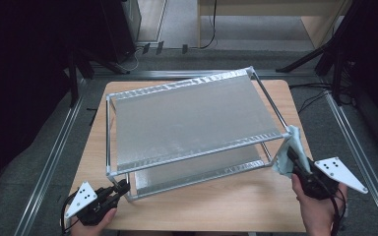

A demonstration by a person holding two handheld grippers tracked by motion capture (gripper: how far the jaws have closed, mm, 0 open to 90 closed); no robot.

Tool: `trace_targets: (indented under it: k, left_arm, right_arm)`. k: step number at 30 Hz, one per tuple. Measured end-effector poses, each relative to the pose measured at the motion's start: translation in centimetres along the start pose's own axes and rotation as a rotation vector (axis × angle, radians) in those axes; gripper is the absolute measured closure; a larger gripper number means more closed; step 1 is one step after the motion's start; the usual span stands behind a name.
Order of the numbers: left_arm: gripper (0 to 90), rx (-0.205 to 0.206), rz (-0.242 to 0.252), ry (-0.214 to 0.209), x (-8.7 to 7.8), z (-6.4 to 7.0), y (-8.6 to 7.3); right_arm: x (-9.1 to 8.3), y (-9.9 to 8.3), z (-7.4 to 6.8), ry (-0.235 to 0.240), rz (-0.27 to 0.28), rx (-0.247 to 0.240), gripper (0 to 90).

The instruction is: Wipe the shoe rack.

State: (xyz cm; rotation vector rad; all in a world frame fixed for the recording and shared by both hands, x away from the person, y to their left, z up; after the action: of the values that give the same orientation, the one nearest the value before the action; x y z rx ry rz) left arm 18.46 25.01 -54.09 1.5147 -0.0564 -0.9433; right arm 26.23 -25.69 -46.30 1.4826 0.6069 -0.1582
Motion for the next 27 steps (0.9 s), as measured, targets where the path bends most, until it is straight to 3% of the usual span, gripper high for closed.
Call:
trace_targets:
  k: [3, 7, 10, 14, 16, 17, 18, 19, 21, 23, 25, 27]
  left_arm:
    - [78.9, 0.009, -0.006, 0.0, 0.0, 0.1, 0.1]
    - [79.0, 0.013, -0.008, -0.007, 0.1, 0.2, 0.1]
    - [79.1, 0.02, -0.01, -0.011, 0.3, 0.3, 0.2]
    - [79.2, 0.033, -0.006, -0.027, 0.5, 0.7, 0.2]
    - [79.3, 0.051, -0.009, -0.037, 0.5, 1.0, 0.2]
    - [79.4, 0.056, -0.011, -0.038, 0.6, 1.1, 0.2]
    - [79.5, 0.06, -0.012, -0.043, 0.6, 1.2, 0.2]
    - [79.5, 0.06, -0.011, -0.045, 0.6, 1.2, 0.2]
    - [79.4, 0.058, -0.013, -0.044, 0.6, 1.3, 0.2]
    - [79.5, 0.06, -0.012, -0.047, 0.6, 1.5, 0.2]
    - [79.5, 0.071, -0.015, -0.055, 0.4, 1.8, 0.0]
    - [79.6, 0.08, -0.016, -0.06, 0.4, 1.9, 0.0]
  right_arm:
    - [2.3, -2.0, -0.3, 0.005, -0.098, -0.012, 81.9]
    - [6.1, -5.7, -0.7, 0.03, -0.296, -0.006, 81.7]
    - [7.5, -7.0, -1.7, 0.067, -0.346, -0.02, 81.8]
    - [7.1, -5.7, -3.1, 0.127, -0.287, -0.024, 81.9]
    - [7.1, -5.1, -4.0, 0.151, -0.268, -0.073, 81.8]
    - [7.2, -4.9, -4.2, 0.116, -0.262, -0.111, 81.8]
    - [7.3, -4.6, -3.9, 0.059, -0.257, -0.118, 81.7]
    - [7.4, -4.2, -3.4, 0.025, -0.245, -0.082, 81.7]
    - [7.2, -3.4, -1.5, -0.032, -0.203, 0.056, 81.5]
    - [6.2, -2.7, 0.0, -0.097, -0.155, 0.13, 81.3]
    - [4.6, -1.6, 0.0, -0.1, -0.079, 0.122, 81.3]
    - [3.0, -0.2, -0.7, -0.111, -0.003, 0.067, 81.3]
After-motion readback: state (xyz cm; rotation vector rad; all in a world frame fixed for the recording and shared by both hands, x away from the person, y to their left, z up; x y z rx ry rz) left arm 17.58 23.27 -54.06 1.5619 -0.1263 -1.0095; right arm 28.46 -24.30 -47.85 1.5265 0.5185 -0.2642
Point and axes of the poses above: each handheld gripper's, and its own axes: x roughly forward along the jaws, y roughly out of its top, z roughly to its right, the point moved 5 cm from there along x, roughly forward along the jaws, and after that the axes turned 12 degrees about -z, right-handed, at the moved point
